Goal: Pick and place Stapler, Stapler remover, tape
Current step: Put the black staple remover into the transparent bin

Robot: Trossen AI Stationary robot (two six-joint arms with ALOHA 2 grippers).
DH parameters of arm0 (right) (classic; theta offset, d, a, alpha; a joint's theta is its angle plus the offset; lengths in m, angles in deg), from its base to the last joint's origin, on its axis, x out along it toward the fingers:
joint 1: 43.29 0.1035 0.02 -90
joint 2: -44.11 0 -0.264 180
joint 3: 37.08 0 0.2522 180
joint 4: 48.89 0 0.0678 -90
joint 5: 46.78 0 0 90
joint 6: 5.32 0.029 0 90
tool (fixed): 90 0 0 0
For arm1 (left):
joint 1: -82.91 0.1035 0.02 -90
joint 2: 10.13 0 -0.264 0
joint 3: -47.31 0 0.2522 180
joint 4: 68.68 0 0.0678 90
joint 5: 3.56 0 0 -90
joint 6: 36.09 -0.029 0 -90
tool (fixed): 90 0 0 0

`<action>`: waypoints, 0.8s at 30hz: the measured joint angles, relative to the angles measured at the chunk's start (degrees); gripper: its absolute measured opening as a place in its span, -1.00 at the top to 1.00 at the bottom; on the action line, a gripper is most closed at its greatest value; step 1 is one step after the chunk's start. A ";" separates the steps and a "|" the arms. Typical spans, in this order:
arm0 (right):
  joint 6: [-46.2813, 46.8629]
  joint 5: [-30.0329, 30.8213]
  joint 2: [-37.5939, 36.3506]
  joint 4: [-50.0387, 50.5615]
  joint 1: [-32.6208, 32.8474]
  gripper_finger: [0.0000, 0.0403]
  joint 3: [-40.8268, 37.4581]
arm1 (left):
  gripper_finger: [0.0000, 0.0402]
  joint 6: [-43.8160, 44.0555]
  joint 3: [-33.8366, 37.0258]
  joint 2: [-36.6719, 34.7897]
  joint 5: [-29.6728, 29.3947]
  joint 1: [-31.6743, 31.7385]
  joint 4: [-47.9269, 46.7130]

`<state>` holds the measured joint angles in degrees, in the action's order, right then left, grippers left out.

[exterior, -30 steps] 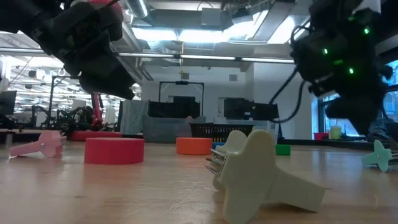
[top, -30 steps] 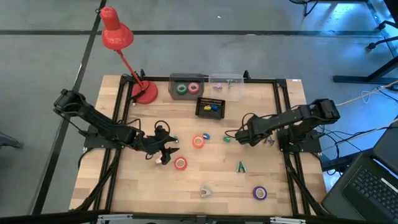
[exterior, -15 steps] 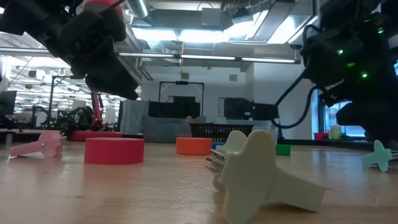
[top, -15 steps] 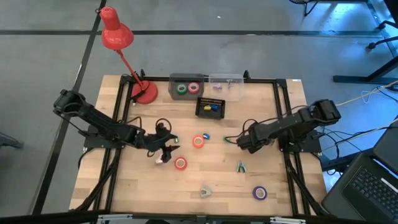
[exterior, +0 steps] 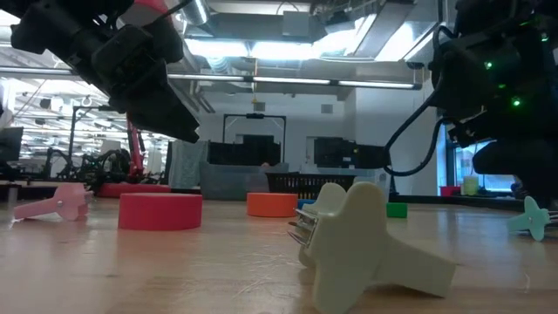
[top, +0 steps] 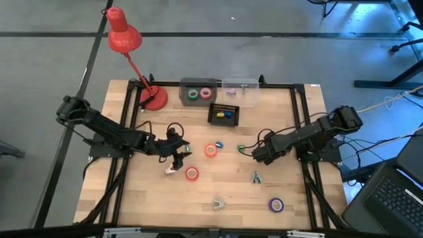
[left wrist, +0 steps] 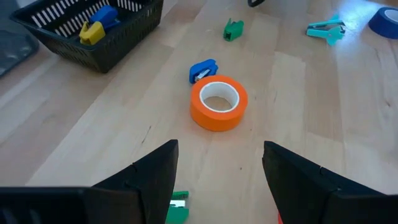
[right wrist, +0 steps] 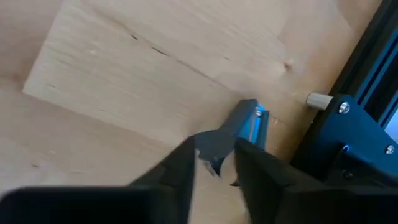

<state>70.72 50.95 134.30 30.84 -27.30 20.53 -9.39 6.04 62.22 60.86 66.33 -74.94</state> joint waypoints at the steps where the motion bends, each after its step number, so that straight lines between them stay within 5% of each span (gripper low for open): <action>1: -0.46 0.08 0.00 0.02 0.00 0.60 0.00 | -0.12 0.00 0.00 0.00 0.02 -0.01 0.00; 5: -2.41 0.85 0.00 0.24 0.00 0.94 0.02 | -0.13 0.04 0.00 0.00 0.11 -0.02 0.00; 12: -4.64 4.05 0.00 -0.55 0.00 0.98 0.35 | -0.13 0.09 0.00 0.00 0.09 -0.02 0.00; 17: -9.32 11.67 0.00 -0.64 -1.01 0.99 4.56 | -0.14 0.11 0.00 0.00 0.04 -0.02 0.04; 24: -27.46 23.07 0.00 -0.06 -12.61 1.00 14.80 | -0.12 0.11 0.00 0.00 -0.43 -0.02 0.07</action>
<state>43.26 74.02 134.30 30.78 -39.91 35.34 -9.28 6.04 62.22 60.44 66.31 -74.86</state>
